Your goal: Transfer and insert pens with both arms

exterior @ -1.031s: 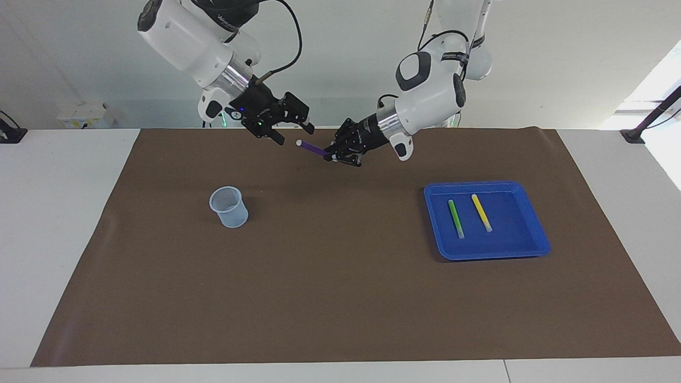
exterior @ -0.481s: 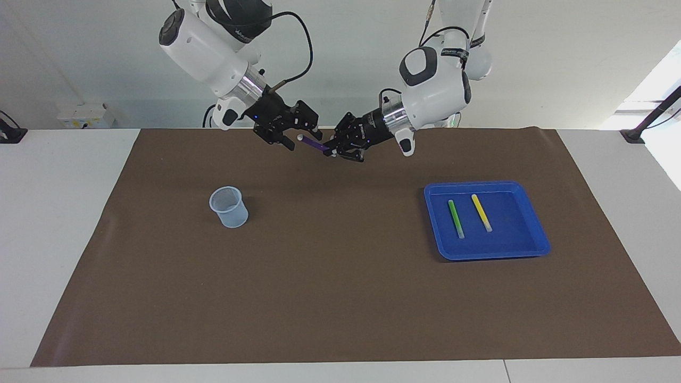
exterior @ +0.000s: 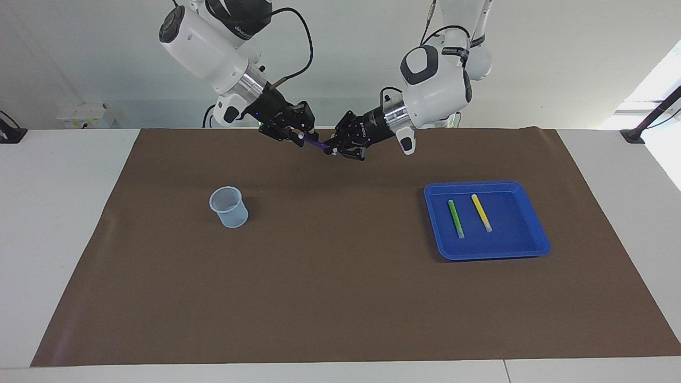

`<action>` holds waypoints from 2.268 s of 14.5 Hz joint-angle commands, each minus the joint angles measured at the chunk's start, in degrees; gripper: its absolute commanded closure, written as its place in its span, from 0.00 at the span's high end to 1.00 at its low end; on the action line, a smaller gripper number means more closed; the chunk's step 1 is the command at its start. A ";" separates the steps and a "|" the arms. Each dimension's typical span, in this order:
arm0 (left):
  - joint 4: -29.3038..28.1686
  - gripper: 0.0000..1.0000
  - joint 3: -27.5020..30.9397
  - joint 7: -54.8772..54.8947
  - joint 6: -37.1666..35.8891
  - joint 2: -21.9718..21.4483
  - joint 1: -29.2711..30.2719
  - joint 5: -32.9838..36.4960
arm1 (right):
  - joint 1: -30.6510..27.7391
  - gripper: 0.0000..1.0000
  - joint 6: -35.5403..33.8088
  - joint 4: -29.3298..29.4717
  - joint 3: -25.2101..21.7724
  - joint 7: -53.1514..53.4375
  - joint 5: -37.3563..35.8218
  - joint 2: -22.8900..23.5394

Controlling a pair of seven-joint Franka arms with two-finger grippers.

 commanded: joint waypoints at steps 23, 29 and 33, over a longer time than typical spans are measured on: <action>-1.87 1.00 0.75 0.64 -0.50 -2.95 8.62 9.70 | -4.76 0.00 -9.71 5.94 -0.59 -8.95 -11.84 -0.02; -1.25 1.00 0.74 14.99 -10.08 -3.03 13.37 27.22 | -4.67 0.00 -12.37 2.38 -0.50 -18.25 -32.32 -1.85; -0.90 1.00 0.75 29.35 -16.60 -3.30 20.74 34.24 | -7.74 0.00 -3.78 -3.17 -0.59 -28.37 -38.23 -1.60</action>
